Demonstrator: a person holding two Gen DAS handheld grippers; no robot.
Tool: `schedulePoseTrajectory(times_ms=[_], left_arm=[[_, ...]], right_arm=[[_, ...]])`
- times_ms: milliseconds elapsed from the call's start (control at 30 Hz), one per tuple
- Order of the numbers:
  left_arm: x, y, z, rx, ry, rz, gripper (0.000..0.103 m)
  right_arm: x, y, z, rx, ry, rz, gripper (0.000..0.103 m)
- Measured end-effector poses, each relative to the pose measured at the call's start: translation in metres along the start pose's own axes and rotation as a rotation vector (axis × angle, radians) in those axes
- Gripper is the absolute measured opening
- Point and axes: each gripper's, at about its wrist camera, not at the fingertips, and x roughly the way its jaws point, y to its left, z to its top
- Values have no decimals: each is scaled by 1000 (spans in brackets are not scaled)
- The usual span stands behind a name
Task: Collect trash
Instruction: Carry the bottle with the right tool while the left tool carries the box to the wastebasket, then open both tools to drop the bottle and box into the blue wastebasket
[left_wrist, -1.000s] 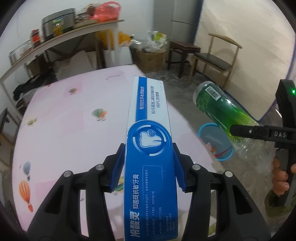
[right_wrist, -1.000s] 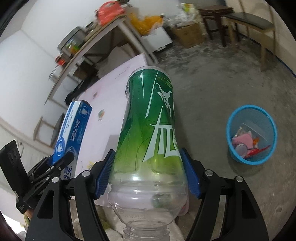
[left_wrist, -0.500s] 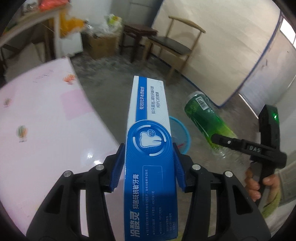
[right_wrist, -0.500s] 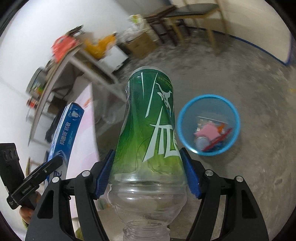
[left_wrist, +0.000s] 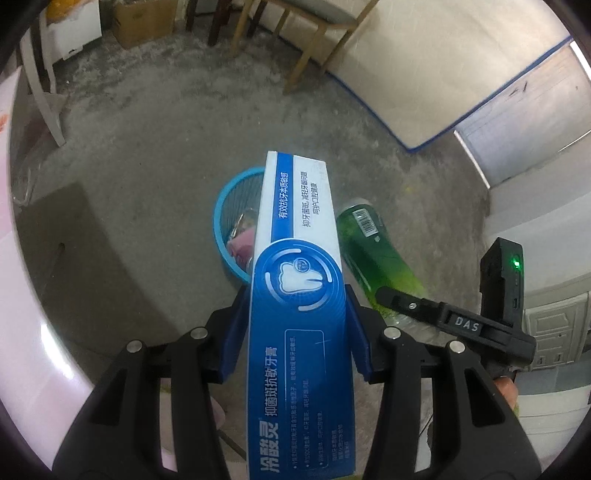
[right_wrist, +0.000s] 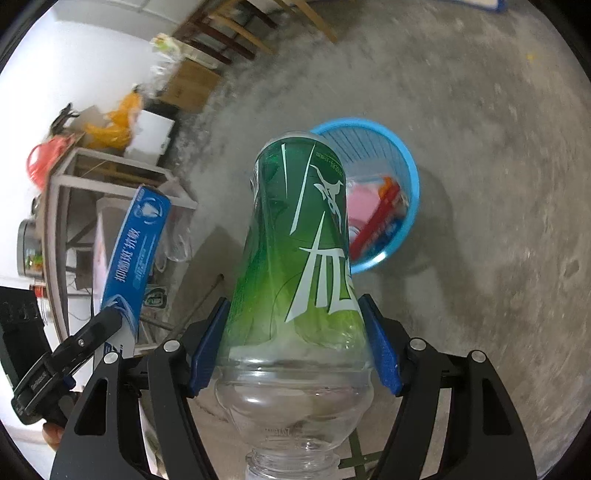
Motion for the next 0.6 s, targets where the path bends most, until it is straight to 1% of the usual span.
schedulePoseTrajectory(times_ms=[67, 133, 200, 267, 300, 333, 367, 467, 600], left_arm=[[15, 1, 9, -1, 24, 13, 47], [24, -1, 19, 4, 29, 34, 47], [34, -4, 35, 7, 12, 47, 47], [40, -10, 52, 2, -23, 69, 49], [39, -10, 58, -8, -41, 84, 57], [38, -11, 62, -16, -51, 88, 61], [37, -11, 63, -23, -59, 87, 62], [31, -7, 63, -31, -66, 59, 64], [22, 1, 56, -23, -63, 79, 64]], right_arm=[[17, -7, 10, 29, 25, -2, 68], [32, -10, 19, 55, 37, -8, 68], [42, -11, 32, 57, 26, -9, 68], [53, -9, 48, 58, -6, -12, 69], [61, -8, 57, 50, -23, -16, 69], [65, -9, 63, 45, -31, -30, 72], [70, -9, 67, 46, -34, -50, 73], [80, -11, 71, 42, -31, -59, 73], [81, -16, 64, 23, -25, -83, 73]])
